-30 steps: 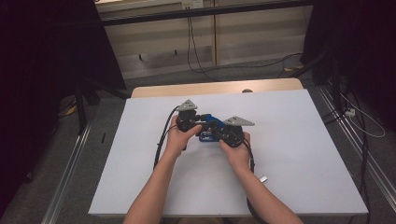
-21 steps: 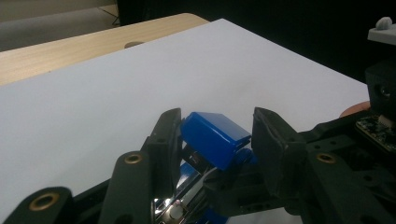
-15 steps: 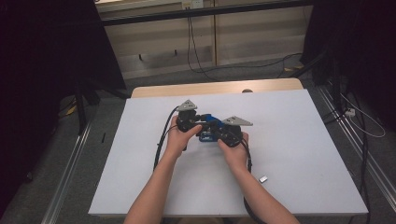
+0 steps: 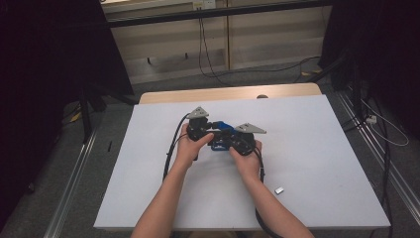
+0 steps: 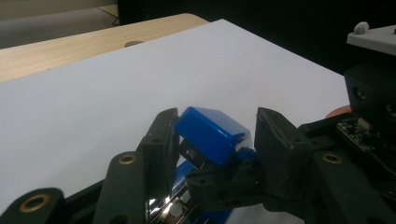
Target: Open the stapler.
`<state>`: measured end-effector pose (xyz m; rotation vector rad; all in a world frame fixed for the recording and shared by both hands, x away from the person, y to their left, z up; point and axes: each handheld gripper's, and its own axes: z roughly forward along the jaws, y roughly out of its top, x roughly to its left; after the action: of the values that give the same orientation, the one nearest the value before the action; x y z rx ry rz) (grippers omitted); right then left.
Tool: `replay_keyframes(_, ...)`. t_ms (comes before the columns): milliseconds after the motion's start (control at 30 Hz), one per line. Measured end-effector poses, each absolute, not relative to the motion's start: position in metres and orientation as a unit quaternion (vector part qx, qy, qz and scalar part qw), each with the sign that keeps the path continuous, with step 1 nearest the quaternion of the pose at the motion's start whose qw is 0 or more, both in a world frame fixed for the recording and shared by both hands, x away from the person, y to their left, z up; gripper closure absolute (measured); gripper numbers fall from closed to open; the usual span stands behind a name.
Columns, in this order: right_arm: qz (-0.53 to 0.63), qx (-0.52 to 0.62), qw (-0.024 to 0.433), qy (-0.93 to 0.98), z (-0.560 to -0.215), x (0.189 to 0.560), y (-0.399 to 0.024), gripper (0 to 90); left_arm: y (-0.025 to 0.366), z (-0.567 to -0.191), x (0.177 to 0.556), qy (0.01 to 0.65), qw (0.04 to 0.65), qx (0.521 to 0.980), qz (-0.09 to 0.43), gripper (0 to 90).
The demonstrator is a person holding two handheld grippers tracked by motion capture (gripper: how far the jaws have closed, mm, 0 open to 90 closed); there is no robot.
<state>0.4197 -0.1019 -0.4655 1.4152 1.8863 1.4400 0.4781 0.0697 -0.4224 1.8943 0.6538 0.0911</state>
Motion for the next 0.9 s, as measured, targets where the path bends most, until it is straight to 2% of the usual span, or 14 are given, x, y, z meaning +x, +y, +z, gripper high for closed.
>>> replay_keyframes(100,0.517,0.504,0.189,0.666,-0.465,0.42,-0.102,90.0,0.072,-0.421,0.478,0.278,0.537,0.796,0.039,44.8)
replay_keyframes(200,0.517,0.501,0.191,0.667,-0.463,0.419,-0.103,90.0,0.082,-0.415,0.477,0.288,0.535,0.793,0.048,33.2)
replay_keyframes(333,0.518,0.501,0.194,0.665,-0.462,0.418,-0.105,90.0,0.099,-0.406,0.478,0.299,0.552,0.777,0.047,29.6)
replay_keyframes(433,0.517,0.501,0.193,0.666,-0.462,0.418,-0.104,90.0,0.107,-0.406,0.478,0.306,0.55,0.775,0.054,31.5)
replay_keyframes(600,0.515,0.499,0.193,0.669,-0.461,0.418,-0.104,90.0,0.116,-0.417,0.483,0.329,0.538,0.773,0.062,46.2)
replay_keyframes(800,0.516,0.498,0.194,0.67,-0.46,0.418,-0.104,90.0,0.108,-0.435,0.484,0.328,0.508,0.794,0.069,75.4)
replay_keyframes(900,0.515,0.496,0.195,0.672,-0.459,0.418,-0.103,90.0,0.102,-0.437,0.482,0.311,0.501,0.804,0.076,84.5)
